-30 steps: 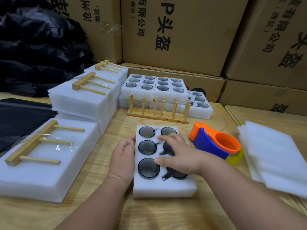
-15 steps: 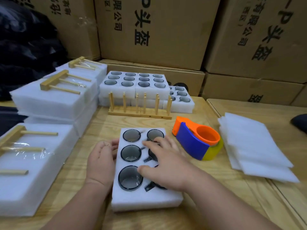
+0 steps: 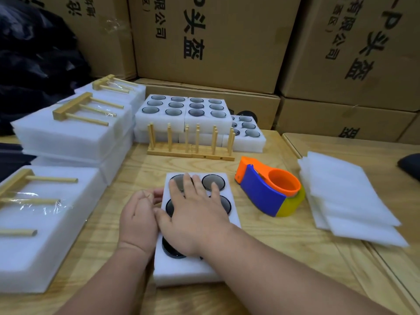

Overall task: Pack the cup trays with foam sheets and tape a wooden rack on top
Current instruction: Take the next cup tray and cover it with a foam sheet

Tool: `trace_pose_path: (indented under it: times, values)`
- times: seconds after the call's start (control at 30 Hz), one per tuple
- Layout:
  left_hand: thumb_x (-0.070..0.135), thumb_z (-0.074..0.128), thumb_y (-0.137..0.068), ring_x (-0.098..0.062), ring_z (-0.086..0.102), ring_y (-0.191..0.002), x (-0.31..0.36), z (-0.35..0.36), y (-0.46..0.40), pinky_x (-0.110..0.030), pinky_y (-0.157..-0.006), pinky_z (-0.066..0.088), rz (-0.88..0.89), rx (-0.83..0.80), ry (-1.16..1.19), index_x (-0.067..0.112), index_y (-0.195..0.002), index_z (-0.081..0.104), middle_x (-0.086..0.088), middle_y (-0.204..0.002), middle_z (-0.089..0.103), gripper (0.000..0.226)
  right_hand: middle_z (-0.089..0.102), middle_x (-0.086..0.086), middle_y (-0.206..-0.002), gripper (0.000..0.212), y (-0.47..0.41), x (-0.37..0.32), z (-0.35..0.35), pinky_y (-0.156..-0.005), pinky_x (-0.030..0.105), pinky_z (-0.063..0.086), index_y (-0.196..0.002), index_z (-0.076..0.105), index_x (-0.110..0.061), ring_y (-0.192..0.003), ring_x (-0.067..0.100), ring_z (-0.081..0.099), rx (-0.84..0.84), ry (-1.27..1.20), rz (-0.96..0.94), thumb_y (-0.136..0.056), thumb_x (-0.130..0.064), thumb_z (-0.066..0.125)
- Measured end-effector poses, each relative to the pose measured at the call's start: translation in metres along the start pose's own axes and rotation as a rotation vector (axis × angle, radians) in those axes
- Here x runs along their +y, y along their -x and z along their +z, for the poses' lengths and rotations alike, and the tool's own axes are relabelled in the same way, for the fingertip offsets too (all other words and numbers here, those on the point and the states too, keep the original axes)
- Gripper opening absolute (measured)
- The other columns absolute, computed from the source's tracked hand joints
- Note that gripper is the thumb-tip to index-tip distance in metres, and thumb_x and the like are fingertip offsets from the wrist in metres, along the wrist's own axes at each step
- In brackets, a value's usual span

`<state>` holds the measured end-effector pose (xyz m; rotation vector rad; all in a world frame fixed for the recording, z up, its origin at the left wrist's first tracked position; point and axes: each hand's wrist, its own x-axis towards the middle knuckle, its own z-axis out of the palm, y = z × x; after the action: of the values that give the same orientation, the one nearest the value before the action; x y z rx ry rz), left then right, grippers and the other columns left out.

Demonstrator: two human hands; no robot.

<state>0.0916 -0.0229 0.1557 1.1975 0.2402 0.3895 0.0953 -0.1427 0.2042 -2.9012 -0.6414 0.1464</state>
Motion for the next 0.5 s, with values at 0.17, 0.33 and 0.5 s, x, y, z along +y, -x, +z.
trace_pose_path:
  times: [0.17, 0.33, 0.5]
  values:
    - [0.013, 0.042, -0.068, -0.029, 0.069, -0.09, -0.005, -0.002, -0.004, -0.044, -0.085, 0.052, -0.003, 0.009, -0.039, 0.021, -0.066, 0.072, -0.011, -0.094, 0.076, 0.031, -0.014, 0.009, -0.17, 0.081, 0.002, 0.001, 0.001, -0.121, 0.053, -0.016, -0.163, 0.008, -0.021, -0.155, 0.021, -0.02, 0.107, -0.082, 0.048, -0.097, -0.066, 0.021]
    - [0.003, 0.037, -0.082, -0.026, 0.07, -0.082, -0.008, -0.002, -0.004, -0.04, -0.079, 0.056, 0.001, 0.002, 0.011, 0.017, -0.073, 0.072, -0.018, -0.096, 0.075, 0.038, -0.011, 0.008, -0.171, 0.075, 0.017, 0.008, -0.003, -0.121, 0.052, -0.019, -0.163, 0.006, -0.026, -0.155, 0.019, -0.021, 0.028, -0.062, 0.032, -0.099, -0.065, 0.017]
    - [0.008, 0.04, -0.067, -0.024, 0.072, -0.073, -0.014, -0.004, -0.008, -0.034, -0.061, 0.058, 0.02, -0.036, -0.041, 0.022, -0.063, 0.067, -0.006, -0.086, 0.077, 0.031, -0.012, -0.001, -0.171, 0.07, 0.052, 0.025, -0.012, -0.122, 0.051, -0.017, -0.161, 0.009, -0.037, -0.156, 0.017, -0.019, -0.025, -0.032, -0.05, -0.099, -0.067, 0.02]
